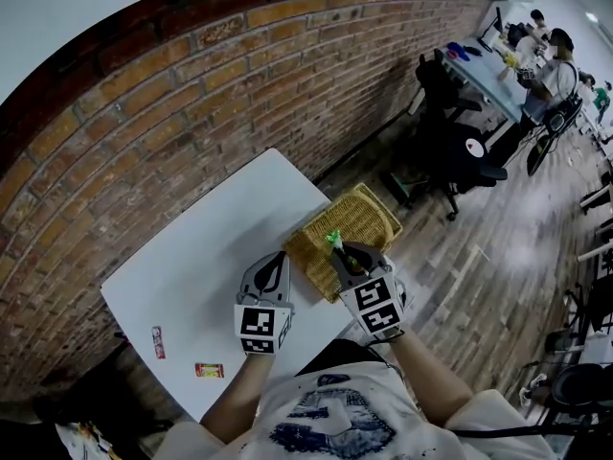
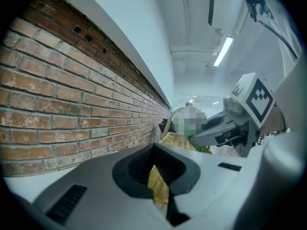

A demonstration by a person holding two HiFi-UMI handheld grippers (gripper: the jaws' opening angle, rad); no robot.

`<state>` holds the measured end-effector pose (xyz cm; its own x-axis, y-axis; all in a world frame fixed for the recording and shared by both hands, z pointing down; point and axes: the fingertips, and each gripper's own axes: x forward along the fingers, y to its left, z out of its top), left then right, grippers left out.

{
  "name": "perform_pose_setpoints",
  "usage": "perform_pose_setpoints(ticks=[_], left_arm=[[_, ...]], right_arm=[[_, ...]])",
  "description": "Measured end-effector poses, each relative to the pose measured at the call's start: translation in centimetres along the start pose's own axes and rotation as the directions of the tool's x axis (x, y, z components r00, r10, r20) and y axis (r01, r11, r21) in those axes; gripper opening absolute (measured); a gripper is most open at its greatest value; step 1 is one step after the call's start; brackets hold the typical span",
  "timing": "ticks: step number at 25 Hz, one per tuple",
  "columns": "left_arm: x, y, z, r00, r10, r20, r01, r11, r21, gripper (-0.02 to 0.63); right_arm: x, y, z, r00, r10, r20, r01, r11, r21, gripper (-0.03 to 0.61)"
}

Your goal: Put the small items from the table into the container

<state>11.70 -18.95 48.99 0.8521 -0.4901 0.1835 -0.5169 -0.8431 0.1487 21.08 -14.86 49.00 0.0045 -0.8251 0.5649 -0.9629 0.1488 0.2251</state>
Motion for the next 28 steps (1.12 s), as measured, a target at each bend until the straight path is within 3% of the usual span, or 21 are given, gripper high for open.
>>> perform_pose_setpoints(ticks=[10, 28], left_arm=[[1.1, 0.0, -0.6, 1.0, -0.019, -0.008, 0.019, 1.0, -0.018, 0.048], [1.5, 0.6, -1.1, 0.997, -0.063, -0.033, 0.063, 0.998, -0.028, 0.048]], right_arm=[[1.6, -0.7, -1.3, 0.996, -0.028, -0.084, 0.029, 0.999, 0.014, 0.057], [3.6, -0.9, -2.8, 0.962, -0.075, -0.262, 0.093, 0.994, 0.056, 0.057]])
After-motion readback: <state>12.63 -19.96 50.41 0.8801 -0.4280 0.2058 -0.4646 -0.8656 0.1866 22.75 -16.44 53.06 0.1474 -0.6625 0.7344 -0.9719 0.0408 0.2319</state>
